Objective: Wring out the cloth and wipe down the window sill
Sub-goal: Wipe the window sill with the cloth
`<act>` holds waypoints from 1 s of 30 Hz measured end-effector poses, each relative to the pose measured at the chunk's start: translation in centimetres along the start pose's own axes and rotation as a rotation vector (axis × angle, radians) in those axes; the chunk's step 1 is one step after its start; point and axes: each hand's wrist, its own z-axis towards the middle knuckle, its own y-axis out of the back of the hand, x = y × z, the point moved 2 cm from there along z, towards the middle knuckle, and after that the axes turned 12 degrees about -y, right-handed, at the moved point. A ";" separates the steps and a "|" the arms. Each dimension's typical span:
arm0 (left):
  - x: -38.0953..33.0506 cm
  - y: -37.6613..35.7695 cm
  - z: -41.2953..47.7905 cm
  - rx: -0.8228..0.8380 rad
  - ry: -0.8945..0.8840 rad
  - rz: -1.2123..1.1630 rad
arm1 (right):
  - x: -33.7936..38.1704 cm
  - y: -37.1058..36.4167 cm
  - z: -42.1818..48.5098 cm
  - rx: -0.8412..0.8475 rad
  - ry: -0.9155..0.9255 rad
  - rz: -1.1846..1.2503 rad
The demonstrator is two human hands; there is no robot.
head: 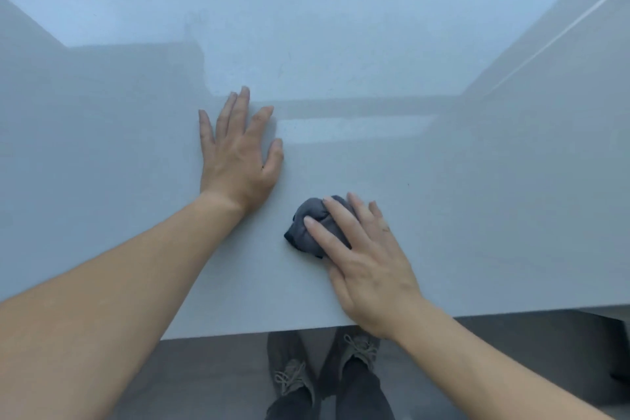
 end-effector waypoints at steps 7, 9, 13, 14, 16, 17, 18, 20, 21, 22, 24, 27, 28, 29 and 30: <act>-2.9 0.5 -2.6 0.015 -0.094 -0.059 | -1.7 1.2 0.2 -0.146 -0.461 0.099; -4.1 0.2 -3.4 0.035 -0.119 -0.087 | 0.8 -0.2 -2.3 -0.112 -0.302 0.068; -5.9 -0.8 -4.3 0.072 -0.151 -0.106 | 0.8 -1.1 -5.7 -0.031 -0.044 0.009; -6.3 -1.0 -4.5 0.079 -0.165 -0.100 | -0.4 -0.7 -5.9 -0.027 -0.031 -0.012; -7.1 -1.4 -4.7 0.082 -0.184 -0.089 | -3.7 0.4 -6.0 -0.060 -0.166 -0.008; -7.4 -1.5 -4.6 0.078 -0.184 -0.085 | -5.5 1.2 -5.7 -0.097 -0.293 0.024; -7.7 -1.7 -4.6 0.074 -0.179 -0.081 | -6.9 1.9 -5.6 -0.132 -0.422 0.057; -8.4 -2.1 -4.4 0.072 -0.162 -0.076 | -7.3 2.2 -5.6 -0.187 -0.561 0.075; -8.8 -2.4 -4.2 0.073 -0.155 -0.077 | -6.6 1.9 -6.0 -0.191 -0.543 0.057; -9.3 -2.6 -3.9 0.072 -0.150 -0.079 | -5.8 1.3 -6.7 -0.174 -0.474 0.045; -10.1 -3.0 -3.1 0.063 -0.137 -0.078 | -5.1 0.4 -8.2 -0.111 -0.279 0.033; -10.6 -3.7 -1.4 0.060 -0.085 -0.053 | -8.2 1.5 -7.7 -0.055 -0.139 -0.003; -10.7 -4.0 -0.8 0.066 -0.045 -0.049 | -9.9 2.2 -6.7 -0.073 -0.194 -0.006; -10.6 -4.2 -0.3 0.075 0.004 -0.042 | -11.7 3.0 -5.5 -0.108 -0.304 0.004; -10.6 -4.5 0.0 0.084 0.047 -0.025 | -13.5 3.7 -4.0 -0.147 -0.439 0.022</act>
